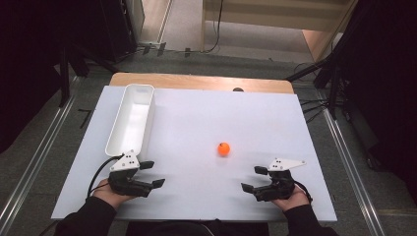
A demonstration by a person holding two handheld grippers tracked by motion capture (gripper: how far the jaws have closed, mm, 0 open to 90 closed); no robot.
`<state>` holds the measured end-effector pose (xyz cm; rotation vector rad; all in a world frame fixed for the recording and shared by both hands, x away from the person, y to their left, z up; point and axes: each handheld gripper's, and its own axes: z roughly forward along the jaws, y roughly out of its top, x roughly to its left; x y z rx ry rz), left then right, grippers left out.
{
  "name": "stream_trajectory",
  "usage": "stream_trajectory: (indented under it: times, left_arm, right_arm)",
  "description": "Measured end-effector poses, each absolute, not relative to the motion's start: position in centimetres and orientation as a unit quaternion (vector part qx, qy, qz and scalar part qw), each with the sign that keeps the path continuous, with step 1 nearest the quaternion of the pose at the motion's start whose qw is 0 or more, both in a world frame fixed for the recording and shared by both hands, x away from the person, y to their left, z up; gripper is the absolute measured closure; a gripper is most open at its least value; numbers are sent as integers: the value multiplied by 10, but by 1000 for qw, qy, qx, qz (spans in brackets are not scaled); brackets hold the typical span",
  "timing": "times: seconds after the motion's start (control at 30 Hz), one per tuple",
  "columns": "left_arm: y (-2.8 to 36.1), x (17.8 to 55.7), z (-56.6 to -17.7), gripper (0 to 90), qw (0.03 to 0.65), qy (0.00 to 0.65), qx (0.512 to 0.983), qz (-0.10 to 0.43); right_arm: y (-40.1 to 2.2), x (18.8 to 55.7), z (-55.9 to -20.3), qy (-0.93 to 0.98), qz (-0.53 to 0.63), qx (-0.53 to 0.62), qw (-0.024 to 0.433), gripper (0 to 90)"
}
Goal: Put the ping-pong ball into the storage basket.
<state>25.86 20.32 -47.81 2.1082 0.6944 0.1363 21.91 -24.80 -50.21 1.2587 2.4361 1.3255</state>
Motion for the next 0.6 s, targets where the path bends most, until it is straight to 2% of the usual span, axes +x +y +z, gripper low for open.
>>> stream_trajectory:
  times: [0.6]
  left_arm:
    - [197,258,-476,242,452,269,850,46]
  right_arm:
    - [-249,215,-502,802,437,404,51,119]
